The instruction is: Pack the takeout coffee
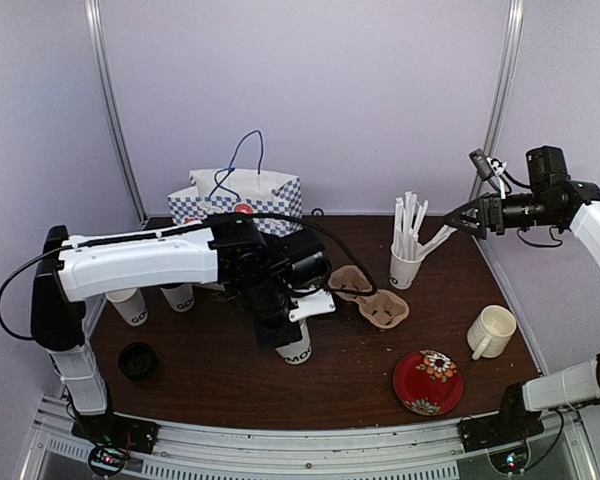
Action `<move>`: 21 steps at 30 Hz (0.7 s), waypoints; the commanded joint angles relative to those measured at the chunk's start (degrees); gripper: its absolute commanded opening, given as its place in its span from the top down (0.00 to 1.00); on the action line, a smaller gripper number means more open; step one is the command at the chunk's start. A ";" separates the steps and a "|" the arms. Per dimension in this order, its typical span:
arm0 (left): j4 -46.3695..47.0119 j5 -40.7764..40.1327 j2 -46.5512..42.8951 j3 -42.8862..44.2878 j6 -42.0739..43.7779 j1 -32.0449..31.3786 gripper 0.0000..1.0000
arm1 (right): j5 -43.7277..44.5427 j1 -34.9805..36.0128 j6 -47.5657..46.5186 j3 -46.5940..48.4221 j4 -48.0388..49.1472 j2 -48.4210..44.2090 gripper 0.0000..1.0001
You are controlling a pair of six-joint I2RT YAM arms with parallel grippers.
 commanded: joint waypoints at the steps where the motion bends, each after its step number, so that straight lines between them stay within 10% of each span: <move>1: -7.87 -9.05 3.32 4.28 1.64 -0.91 1.00 | -3.62 -0.86 3.93 -0.90 5.10 -0.14 0.01; 21: -8.97 -6.90 9.13 6.00 2.51 -0.98 0.82 | -5.99 -0.91 4.32 -2.21 6.70 0.66 0.01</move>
